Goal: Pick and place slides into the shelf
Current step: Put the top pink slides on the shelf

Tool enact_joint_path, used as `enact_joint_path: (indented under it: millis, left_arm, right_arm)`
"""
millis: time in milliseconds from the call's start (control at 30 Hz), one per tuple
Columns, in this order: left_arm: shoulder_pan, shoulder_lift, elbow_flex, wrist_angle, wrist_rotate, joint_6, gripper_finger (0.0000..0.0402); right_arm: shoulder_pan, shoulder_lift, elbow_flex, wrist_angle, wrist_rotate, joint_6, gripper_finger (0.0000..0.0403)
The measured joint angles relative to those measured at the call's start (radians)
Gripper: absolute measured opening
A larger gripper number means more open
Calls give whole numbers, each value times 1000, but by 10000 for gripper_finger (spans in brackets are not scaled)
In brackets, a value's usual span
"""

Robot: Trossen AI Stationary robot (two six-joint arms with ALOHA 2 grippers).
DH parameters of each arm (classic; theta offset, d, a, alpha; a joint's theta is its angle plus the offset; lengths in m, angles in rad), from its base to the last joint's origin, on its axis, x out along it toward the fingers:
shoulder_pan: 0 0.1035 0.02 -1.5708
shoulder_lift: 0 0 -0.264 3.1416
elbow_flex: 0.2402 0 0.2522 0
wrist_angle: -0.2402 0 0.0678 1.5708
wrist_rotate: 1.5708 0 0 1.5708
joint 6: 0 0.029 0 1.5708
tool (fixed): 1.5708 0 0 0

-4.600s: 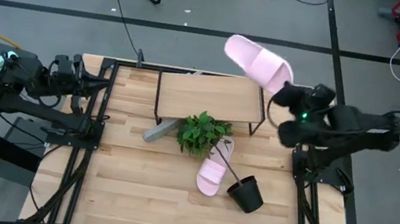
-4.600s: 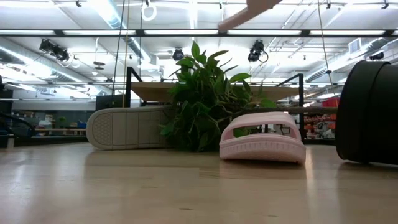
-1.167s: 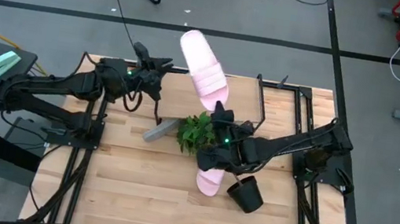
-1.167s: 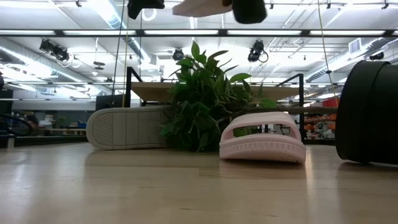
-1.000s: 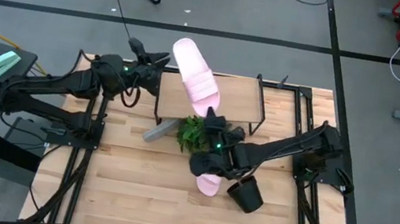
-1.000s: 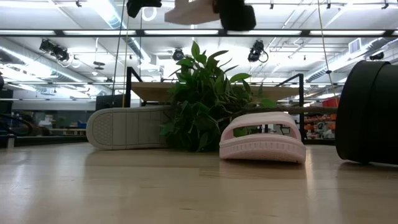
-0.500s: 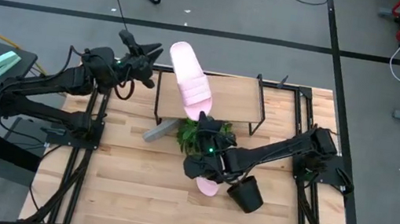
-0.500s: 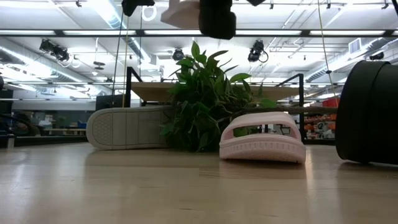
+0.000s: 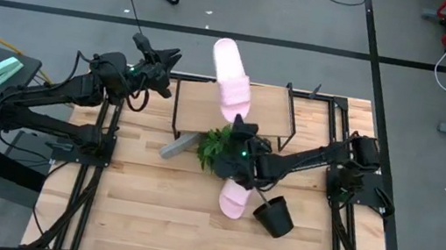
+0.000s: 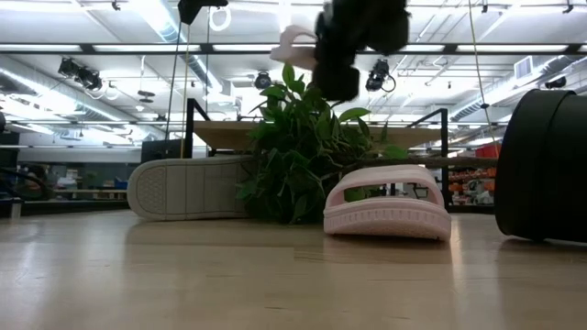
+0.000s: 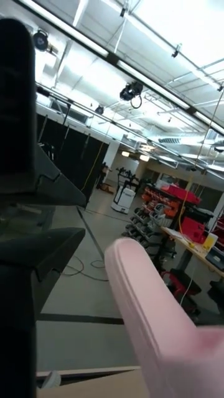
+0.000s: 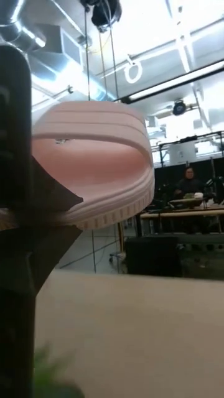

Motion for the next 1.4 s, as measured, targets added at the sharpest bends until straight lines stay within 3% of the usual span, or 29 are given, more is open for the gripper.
enact_joint_path:
  millis: [133,767,1133,1400]
  left_arm:
    - [0,0,0,-2,0,0,80]
    - [0,1,0,0,39,-18,73]
    - [0,2,0,-1,38,-66,62]
    - [0,2,0,-1,37,-64,68]
  right_arm:
    - [8,-53,-106,87,0,1,25]
    - [41,-296,-367,18,-1,-100,25]
    - [43,-344,-395,9,-4,-66,25]
    - [-37,-480,-388,-108,-1,-228,25]
